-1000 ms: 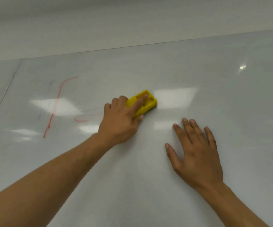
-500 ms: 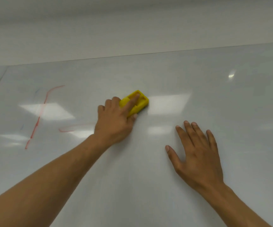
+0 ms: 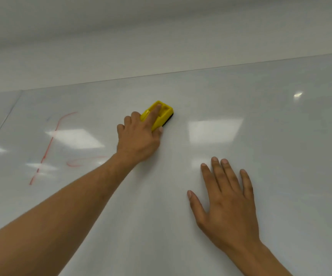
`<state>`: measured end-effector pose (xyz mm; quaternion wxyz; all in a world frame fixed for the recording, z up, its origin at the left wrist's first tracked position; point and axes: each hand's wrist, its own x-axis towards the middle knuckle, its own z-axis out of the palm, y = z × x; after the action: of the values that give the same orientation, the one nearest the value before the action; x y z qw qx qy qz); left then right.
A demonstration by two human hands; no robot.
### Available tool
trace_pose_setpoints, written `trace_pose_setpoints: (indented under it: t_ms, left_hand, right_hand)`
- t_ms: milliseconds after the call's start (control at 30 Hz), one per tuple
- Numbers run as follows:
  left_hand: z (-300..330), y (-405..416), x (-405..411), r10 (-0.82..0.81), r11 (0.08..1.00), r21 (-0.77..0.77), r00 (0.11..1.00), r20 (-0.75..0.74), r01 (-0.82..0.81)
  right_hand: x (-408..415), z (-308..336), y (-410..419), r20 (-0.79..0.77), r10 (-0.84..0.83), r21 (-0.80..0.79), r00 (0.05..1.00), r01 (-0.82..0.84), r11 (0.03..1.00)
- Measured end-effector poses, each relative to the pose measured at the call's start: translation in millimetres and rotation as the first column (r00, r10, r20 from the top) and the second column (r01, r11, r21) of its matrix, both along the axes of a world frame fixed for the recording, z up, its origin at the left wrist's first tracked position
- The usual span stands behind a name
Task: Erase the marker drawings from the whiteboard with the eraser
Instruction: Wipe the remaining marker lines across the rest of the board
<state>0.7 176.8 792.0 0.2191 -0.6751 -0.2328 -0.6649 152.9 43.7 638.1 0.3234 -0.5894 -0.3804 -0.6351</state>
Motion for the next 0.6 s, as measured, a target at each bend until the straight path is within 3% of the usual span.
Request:
trace_pose_setpoints:
  t_ms: [133, 233, 367, 500, 600]
  left_hand:
    - [-57, -19, 18, 0.024, 0.98, 0.198, 0.986, -0.165, 0.01]
    - [-92, -31, 25, 0.026, 0.976, 0.217, 0.973, -0.23, 0.026]
    - [-73, -31, 21, 0.081, 0.977, 0.209, 0.981, -0.174, -0.044]
    - [-33, -35, 30, 0.005, 1.0, 0.011, 0.999, -0.045, -0.004]
    - [-40, -47, 44, 0.025, 0.993, 0.114, 0.996, -0.082, -0.015]
  right_hand:
    - [5, 3, -12, 0.028, 0.05, 0.037, 0.998, -0.051, 0.998]
    - [17, 17, -30, 0.015, 0.053, 0.12, 0.998, -0.055, 0.991]
    - [35, 29, -45, -0.107, -0.023, 0.016, 0.994, 0.025, 1.0]
    - [42, 30, -41, -0.127, -0.049, -0.046, 0.991, 0.044, 0.998]
    - [43, 29, -41, -0.111, -0.022, -0.009, 0.994, 0.021, 1.0]
